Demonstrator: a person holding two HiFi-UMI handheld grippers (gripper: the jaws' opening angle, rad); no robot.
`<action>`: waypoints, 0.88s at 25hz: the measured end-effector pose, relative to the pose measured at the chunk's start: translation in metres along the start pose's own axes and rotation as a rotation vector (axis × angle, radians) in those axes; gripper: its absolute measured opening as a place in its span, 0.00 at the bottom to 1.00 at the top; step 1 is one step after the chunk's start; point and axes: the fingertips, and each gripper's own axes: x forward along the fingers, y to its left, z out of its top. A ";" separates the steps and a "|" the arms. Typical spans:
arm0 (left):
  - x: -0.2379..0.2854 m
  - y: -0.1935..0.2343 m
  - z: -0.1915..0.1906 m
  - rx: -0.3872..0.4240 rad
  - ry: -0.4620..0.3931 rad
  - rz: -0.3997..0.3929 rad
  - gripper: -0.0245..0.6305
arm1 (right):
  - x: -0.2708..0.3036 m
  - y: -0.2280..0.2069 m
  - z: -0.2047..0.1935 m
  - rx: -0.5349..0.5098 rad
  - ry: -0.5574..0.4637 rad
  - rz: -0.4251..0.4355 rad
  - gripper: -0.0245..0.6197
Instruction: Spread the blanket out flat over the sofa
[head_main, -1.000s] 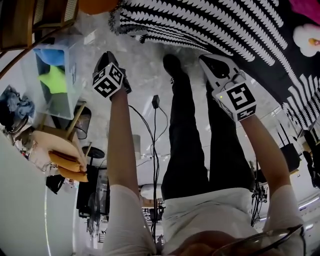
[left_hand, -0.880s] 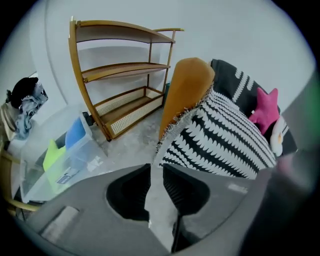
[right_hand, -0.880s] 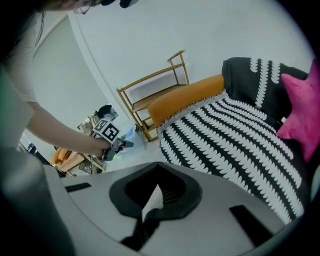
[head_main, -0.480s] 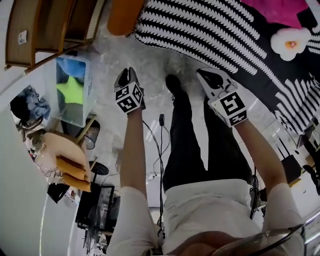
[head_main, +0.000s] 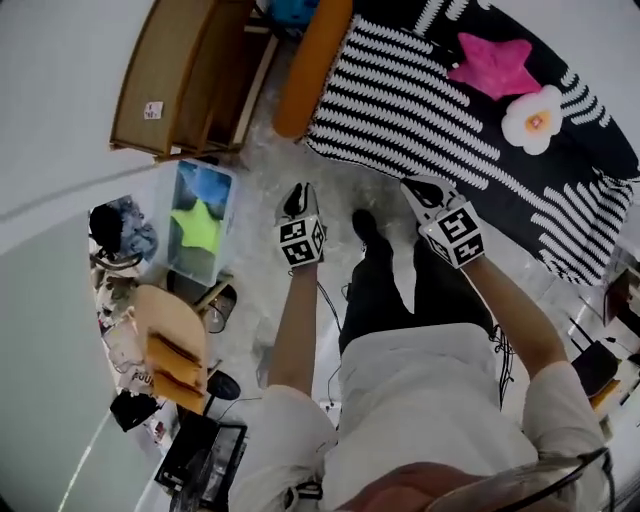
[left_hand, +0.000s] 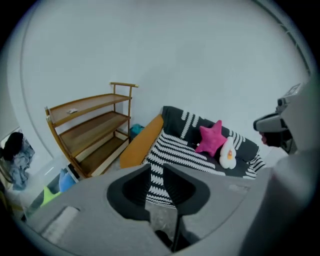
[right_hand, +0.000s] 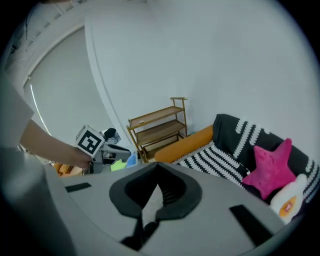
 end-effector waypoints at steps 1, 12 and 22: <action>-0.015 -0.008 0.012 0.012 -0.012 -0.008 0.15 | -0.013 0.003 0.011 -0.011 -0.008 -0.006 0.03; -0.161 -0.075 0.126 0.108 -0.124 -0.082 0.13 | -0.144 0.018 0.116 -0.032 -0.132 -0.118 0.03; -0.248 -0.133 0.195 0.159 -0.257 -0.201 0.09 | -0.242 0.021 0.176 -0.063 -0.268 -0.189 0.03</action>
